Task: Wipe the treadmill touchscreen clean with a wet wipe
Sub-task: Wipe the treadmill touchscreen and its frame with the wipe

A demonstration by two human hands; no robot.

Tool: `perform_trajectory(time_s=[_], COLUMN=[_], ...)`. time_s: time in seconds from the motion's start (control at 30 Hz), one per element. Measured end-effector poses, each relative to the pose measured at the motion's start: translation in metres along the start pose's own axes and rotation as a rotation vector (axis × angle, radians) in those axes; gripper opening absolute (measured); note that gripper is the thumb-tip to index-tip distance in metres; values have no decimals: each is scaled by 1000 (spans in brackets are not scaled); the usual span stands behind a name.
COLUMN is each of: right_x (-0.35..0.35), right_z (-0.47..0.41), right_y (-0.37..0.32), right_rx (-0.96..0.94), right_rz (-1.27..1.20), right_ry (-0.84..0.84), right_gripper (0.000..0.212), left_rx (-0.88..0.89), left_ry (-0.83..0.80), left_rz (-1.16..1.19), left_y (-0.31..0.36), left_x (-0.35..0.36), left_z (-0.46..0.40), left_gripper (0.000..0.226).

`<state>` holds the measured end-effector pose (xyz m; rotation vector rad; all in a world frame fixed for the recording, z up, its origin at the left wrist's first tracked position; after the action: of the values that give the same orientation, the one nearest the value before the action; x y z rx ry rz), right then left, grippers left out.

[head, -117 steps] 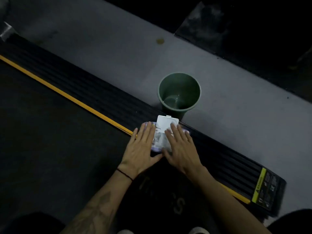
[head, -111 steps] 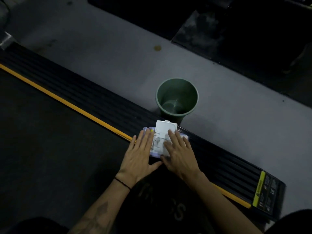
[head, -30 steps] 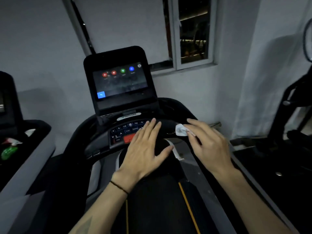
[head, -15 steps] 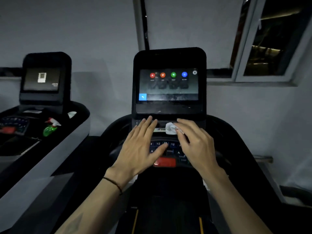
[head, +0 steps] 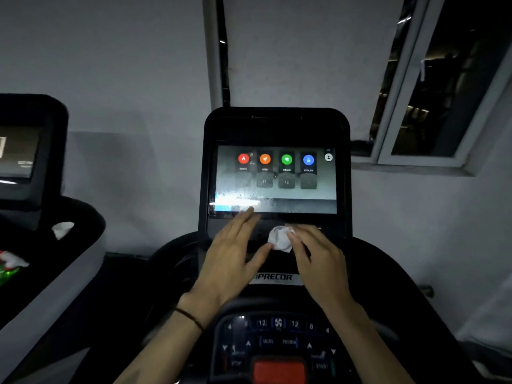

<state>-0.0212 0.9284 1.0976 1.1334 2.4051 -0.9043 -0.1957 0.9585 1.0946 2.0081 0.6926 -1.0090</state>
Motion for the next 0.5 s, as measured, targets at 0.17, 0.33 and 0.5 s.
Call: perform_trajectory(time_s=[0.17, 0.33, 0.5], right_x=[38, 68, 100], right_z=[-18, -44, -80], right_y=[36, 68, 85], right_rx=[17, 29, 13], right_rz=[-53, -139, -225], right_ry=[-44, -78, -97], right_gripper=[35, 34, 35], left_rx=[15, -44, -106], left_ry=[60, 127, 112], left_rz=[258, 267, 254], left_y=[-14, -39, -69], left_x=[16, 23, 19], left_z=[-48, -87, -118], left_gripper=[39, 20, 25])
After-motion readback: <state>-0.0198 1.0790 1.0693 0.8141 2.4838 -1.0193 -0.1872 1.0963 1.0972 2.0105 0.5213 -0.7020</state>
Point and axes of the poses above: each hand's wrist, its own z-axis away from the middle knuckle, its own x-axis out of the palm, y = z × x, the point moved 8 cm from there along -z, towards the middle knuckle, and after that the axes turned 7 degrees about -y, right-handed, at the moved point
